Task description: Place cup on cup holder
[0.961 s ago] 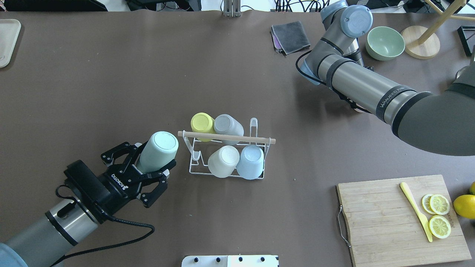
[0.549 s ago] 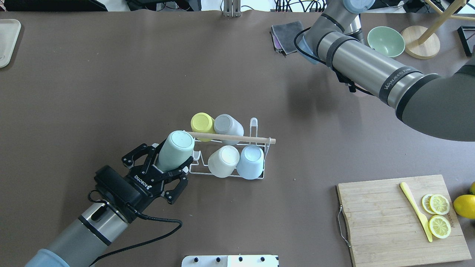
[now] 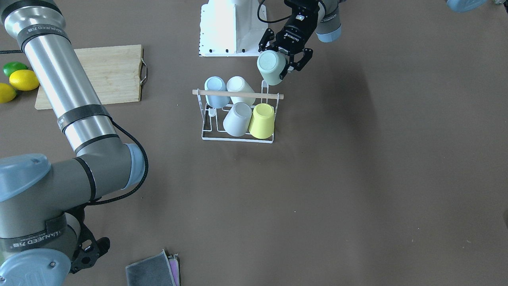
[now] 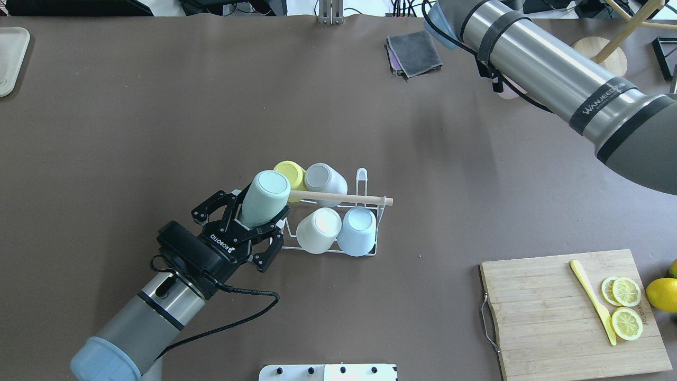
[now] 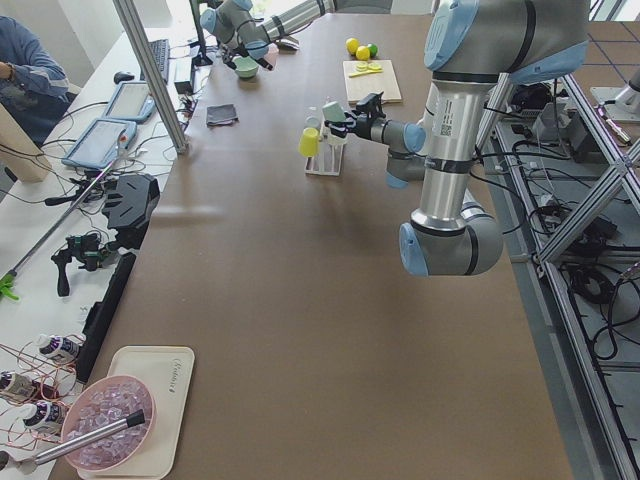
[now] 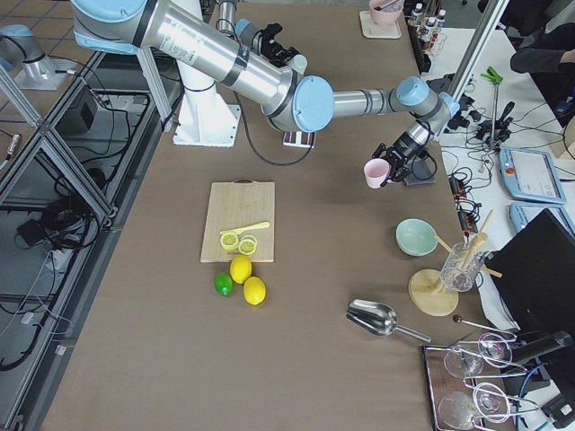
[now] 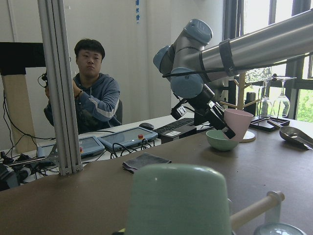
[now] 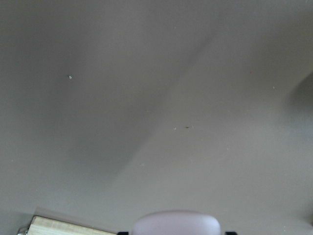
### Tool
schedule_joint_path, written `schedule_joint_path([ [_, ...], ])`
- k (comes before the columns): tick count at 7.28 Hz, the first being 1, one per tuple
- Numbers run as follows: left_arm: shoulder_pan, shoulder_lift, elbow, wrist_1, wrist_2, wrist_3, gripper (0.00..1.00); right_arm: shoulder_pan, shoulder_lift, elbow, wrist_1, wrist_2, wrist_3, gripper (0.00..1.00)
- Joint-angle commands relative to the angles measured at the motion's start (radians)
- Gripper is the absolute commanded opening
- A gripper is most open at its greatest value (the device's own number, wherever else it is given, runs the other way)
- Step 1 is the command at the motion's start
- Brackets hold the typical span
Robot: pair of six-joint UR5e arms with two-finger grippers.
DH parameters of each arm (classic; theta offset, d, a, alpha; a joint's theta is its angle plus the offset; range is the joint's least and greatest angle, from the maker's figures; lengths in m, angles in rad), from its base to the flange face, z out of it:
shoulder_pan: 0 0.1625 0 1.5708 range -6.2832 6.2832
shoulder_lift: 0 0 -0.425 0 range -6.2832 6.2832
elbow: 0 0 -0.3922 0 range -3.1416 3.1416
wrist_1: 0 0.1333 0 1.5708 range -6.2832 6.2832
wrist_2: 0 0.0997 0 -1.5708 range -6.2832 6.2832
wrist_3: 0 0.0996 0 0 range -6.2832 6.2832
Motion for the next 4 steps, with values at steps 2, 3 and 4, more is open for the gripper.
schedule_joint_path([
  [2,-0.006,-0.032,0.070,-0.055,0.003,-0.011,0.20,0.002,-0.129,0.291,0.023,0.032,0.124,0.00],
  [3,-0.006,-0.047,0.094,-0.072,0.005,-0.012,0.21,0.003,-0.158,0.330,0.111,0.079,0.178,0.00],
  [4,-0.005,-0.049,0.094,-0.075,0.005,-0.015,0.21,-0.003,-0.187,0.398,0.147,0.080,0.247,0.00],
])
